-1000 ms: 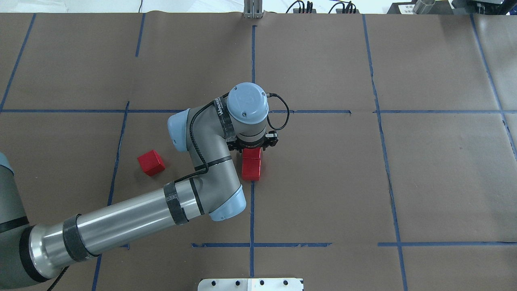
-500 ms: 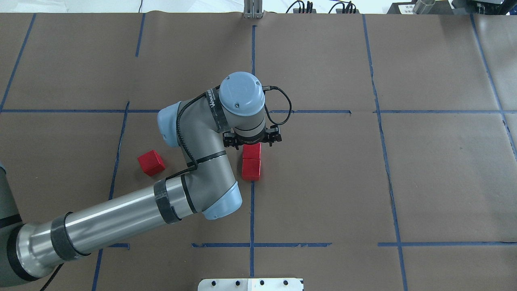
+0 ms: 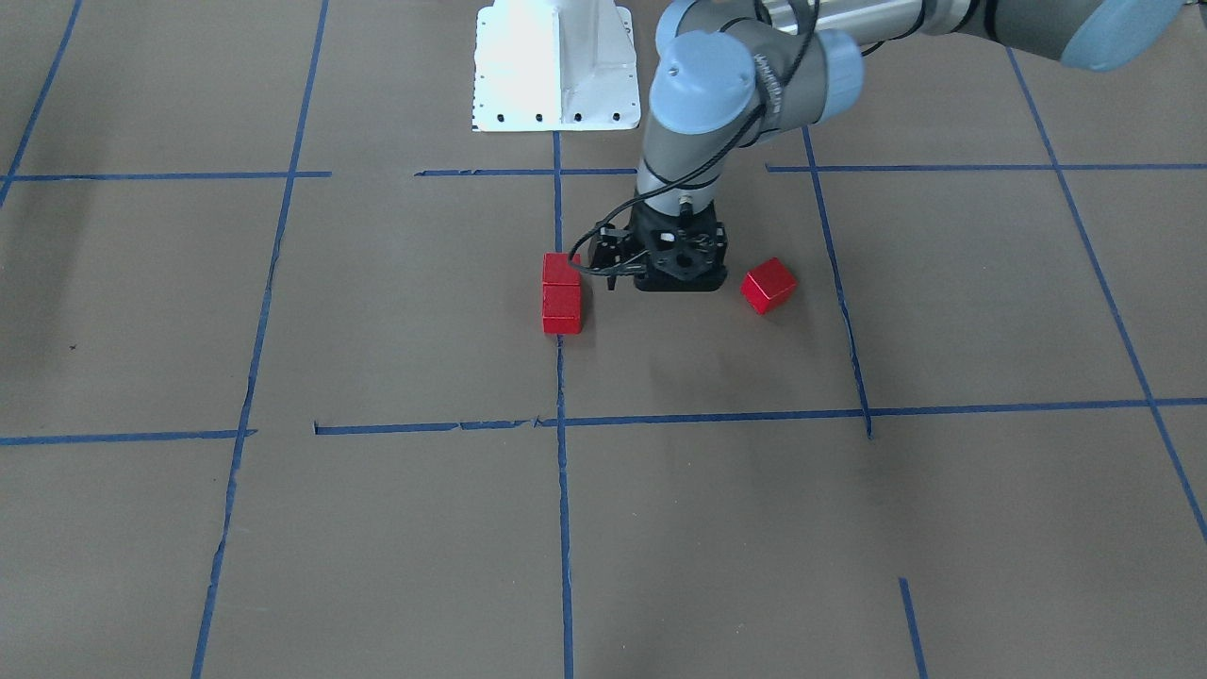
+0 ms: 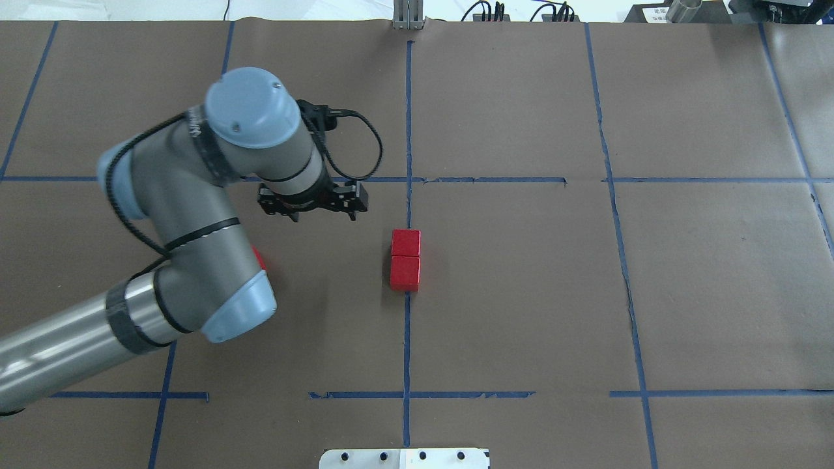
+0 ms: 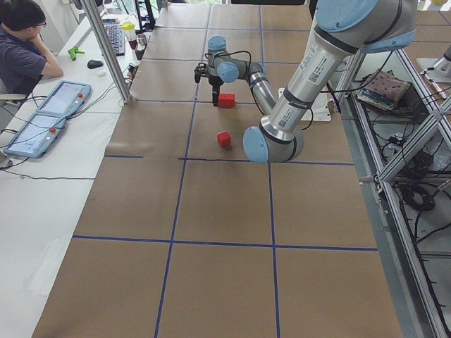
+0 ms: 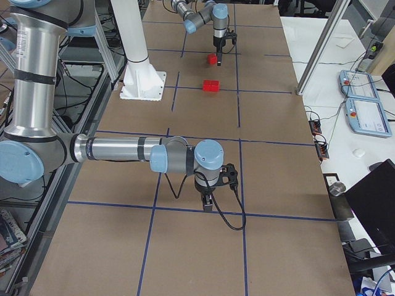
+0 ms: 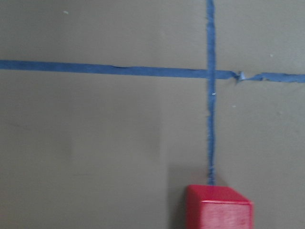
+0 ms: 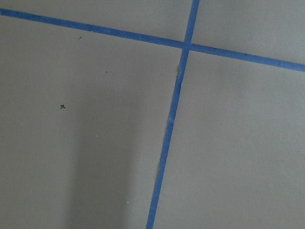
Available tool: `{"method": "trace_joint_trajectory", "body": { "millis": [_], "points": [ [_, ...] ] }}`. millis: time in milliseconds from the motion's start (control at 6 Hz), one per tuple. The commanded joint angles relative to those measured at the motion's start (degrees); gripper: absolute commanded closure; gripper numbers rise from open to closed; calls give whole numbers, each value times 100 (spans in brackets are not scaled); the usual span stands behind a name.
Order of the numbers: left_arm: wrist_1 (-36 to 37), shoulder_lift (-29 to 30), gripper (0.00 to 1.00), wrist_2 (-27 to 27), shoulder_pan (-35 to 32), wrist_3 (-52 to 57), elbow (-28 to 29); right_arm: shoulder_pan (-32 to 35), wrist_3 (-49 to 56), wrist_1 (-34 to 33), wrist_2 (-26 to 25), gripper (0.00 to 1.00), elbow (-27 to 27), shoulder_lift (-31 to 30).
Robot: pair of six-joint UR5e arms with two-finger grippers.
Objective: Form red blocks into L shape at center
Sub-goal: 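Open the left gripper and lift it toward the last red cube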
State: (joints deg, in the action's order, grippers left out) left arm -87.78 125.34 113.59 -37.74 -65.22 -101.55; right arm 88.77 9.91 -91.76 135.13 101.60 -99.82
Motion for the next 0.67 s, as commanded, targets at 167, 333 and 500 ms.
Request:
{"method": "trace_joint_trajectory", "body": {
  "millis": [167,333,500],
  "points": [
    [59,-967,0,322,-340,-1824,-708,0,-6,0,5,0,0,-2],
    [59,-994,0,235,-296,-2253,-664,0,-6,0,-4,0,0,-2],
    [-45,-1177,0,191,-226,-2232,-603,0,2,0,-30,0,-26,6]
  ]
}}
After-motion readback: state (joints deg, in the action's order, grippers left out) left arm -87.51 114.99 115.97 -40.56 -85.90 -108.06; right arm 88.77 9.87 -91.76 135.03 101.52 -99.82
